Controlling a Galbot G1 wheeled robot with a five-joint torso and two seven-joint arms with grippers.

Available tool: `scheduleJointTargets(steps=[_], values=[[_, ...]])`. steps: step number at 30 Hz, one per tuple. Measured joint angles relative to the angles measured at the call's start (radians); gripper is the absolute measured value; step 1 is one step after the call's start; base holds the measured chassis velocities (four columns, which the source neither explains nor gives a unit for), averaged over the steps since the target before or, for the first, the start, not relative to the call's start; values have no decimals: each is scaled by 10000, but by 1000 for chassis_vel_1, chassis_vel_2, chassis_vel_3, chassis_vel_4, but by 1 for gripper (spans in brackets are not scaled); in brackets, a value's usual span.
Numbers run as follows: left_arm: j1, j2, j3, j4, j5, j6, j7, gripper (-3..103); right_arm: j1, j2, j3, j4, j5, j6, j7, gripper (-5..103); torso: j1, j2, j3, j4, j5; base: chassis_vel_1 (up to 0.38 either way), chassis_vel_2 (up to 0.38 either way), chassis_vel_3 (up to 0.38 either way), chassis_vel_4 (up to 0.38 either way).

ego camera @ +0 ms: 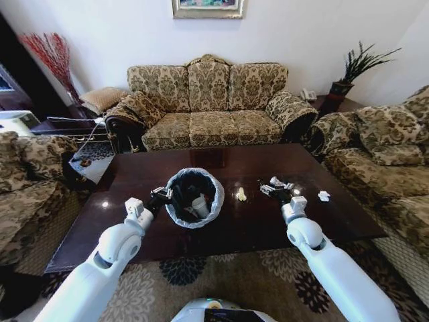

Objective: Move to the front of the table and place the trash on the table into the trash bin.

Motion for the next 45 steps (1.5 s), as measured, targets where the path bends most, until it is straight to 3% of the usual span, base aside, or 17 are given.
scheduleJointTargets(steps=[4,7,12,19,27,35,38,45], values=[[0,-31,-9,0,54,1,-16,2,63,145,-239,-564,-74,-4,-318,100,0,0,0,0,5,115,98,39,14],[0,-71,21,17,101,-61,-11,2,320,489,-709,-1234,-135,-5,-339,100,1,0,1,-17,12,23,35,57,39],[7,-92,46,45,175,-185,-5,2,636,869,-1076,-1874,-195,0,-325,100,0,0,0,-12,10,7,3,25,19],[3,-28,26,143,273,-372,-88,2,1001,1518,-1451,-2886,-482,-51,325,100,1,0,1,-11,8,0,0,0,0],[-41,-30,66,225,273,-383,-81,2,1047,1644,-1318,-3391,-648,41,517,101,0,0,0,-12,7,0,0,0,0],[-131,-22,149,287,279,-383,-61,2,964,1682,-1180,-3515,-680,94,430,80,0,0,0,-12,7,0,0,0,0],[-164,3,168,290,272,-383,-61,2,941,1711,-1144,-3581,-669,94,455,64,0,0,1,-11,8,0,0,0,0],[-181,10,182,313,259,-393,-60,2,936,1747,-1118,-3759,-615,120,499,42,0,0,0,-12,9,0,0,0,0]])
